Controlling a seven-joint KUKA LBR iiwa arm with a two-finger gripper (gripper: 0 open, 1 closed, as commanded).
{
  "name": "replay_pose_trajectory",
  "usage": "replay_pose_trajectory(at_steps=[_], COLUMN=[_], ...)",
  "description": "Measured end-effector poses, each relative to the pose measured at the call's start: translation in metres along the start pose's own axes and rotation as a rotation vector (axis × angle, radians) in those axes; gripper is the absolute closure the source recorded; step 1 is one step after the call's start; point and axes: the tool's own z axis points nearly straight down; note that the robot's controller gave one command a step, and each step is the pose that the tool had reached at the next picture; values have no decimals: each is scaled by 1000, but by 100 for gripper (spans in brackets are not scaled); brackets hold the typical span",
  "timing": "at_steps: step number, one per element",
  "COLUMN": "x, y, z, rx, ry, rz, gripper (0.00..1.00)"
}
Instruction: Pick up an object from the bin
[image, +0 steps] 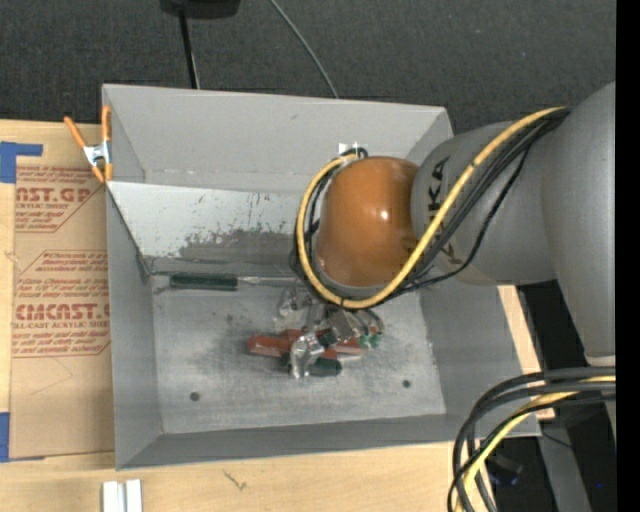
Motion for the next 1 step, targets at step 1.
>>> replay_pose_trajectory(at_steps=[1], x=[33], y=[12], z=[-91], rx=[-1], ry=[-6], rz=[17], gripper=[100])
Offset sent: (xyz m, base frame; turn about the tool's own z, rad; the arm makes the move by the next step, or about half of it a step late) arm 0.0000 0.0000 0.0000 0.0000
